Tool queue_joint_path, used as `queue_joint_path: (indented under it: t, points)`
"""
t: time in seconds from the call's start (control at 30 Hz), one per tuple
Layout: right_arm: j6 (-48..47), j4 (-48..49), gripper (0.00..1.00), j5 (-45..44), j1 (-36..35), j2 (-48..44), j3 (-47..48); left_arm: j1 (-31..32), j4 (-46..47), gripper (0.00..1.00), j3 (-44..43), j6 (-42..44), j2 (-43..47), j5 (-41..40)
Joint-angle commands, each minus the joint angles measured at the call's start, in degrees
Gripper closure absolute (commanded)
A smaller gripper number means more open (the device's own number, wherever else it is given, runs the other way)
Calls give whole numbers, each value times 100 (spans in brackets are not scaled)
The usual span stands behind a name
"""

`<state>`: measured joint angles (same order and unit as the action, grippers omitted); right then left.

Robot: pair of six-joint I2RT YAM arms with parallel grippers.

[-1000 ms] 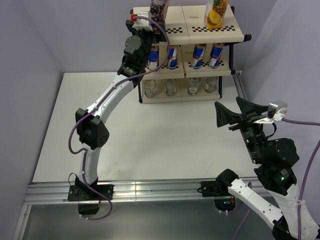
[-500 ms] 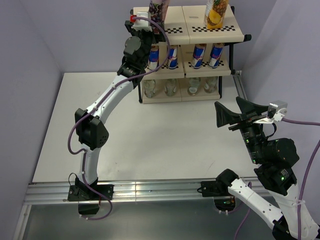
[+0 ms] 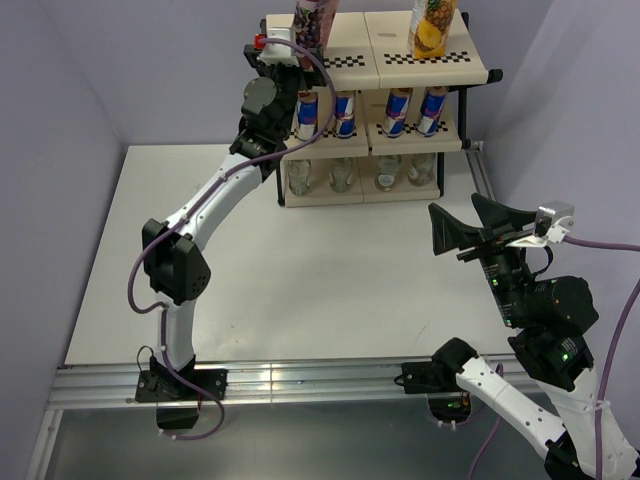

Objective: Place and organize the beverage onto the shelf
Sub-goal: Place the drink on the shelf.

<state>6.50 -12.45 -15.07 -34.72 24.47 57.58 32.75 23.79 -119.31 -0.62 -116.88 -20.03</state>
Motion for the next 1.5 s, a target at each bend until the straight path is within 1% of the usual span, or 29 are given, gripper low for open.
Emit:
queue_joint_path:
  t: [0.0,0.17,0.5,0.63,1.07,1.3,1.43,1.47]
  points:
    - [0,269,0,66,18,5,7,-58,-595,0,311,-131,95,-510]
    - [9,287,0,74,9,5,7,-58,-604,0,364,-131,174,-572]
    - [9,269,0,75,18,23,25,-58,-516,1,716,-263,385,-414]
    - [0,269,0,75,18,32,43,-58,-560,1,707,-280,403,-405]
    - [9,260,0,48,18,119,78,-41,-428,0,1172,-395,903,-308]
    - [88,-21,0,-242,18,383,254,-41,-252,1,1533,-447,1290,-352]
    - [167,-231,0,-478,27,654,394,-41,-375,0,1515,-509,1527,-379]
    - [185,-406,0,-523,18,743,516,-32,-410,0,1524,-535,1589,-396]
